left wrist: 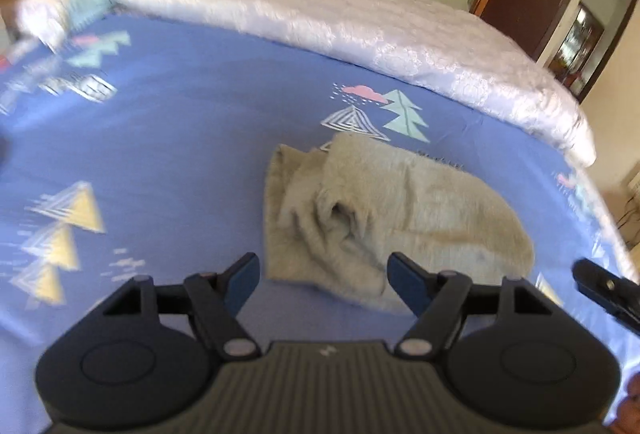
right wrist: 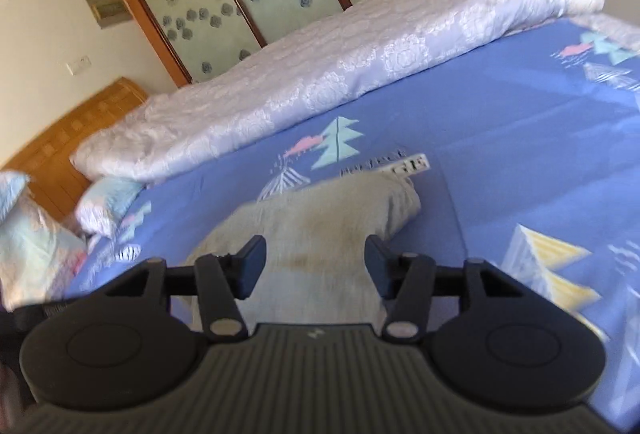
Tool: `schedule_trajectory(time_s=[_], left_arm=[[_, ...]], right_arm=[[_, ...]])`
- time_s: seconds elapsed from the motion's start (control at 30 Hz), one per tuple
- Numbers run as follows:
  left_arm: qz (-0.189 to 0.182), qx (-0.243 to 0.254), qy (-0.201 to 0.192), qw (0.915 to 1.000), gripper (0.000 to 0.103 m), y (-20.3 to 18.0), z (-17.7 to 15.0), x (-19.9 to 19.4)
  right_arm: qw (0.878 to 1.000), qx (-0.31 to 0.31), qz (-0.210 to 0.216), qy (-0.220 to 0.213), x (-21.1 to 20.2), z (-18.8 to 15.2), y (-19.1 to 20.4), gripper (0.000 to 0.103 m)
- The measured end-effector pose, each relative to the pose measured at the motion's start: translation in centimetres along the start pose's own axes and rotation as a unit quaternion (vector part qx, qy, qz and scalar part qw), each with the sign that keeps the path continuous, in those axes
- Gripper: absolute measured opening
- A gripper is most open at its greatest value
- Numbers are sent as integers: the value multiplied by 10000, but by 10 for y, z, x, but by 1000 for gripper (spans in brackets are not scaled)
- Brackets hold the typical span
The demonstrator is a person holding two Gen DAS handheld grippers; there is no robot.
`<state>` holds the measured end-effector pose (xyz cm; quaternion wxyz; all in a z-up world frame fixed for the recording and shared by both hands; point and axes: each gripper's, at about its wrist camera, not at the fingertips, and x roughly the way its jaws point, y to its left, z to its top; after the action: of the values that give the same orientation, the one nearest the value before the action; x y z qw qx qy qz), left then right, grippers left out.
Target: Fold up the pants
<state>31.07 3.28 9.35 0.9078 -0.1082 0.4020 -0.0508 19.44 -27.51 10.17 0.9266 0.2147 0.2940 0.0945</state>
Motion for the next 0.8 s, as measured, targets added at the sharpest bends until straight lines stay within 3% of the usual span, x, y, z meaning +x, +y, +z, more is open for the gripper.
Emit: schedule_trajectory(time_s=[0.13, 0.33, 0.5, 0.6, 0.8], left_arm=[[375, 450, -224, 9980, 78, -17, -30, -59], [523, 773, -450, 9946, 89, -36, -84, -133], [596, 926, -604, 9921, 91, -43, -116, -168], [601, 1063, -615, 9906, 100, -48, -130, -184], [601, 1215, -548, 9893, 103, -59, -152, -200]], right_arm=[[9994, -231, -215, 119, -35, -30, 20, 57], [9983, -494, -321, -4, -85, -68, 46, 77], [9986, -451, -271, -21, -119, -84, 50, 87], [9991, -344, -253, 17, -135, -94, 48, 89], [9998, -51, -119, 140, -155, -109, 48, 92]])
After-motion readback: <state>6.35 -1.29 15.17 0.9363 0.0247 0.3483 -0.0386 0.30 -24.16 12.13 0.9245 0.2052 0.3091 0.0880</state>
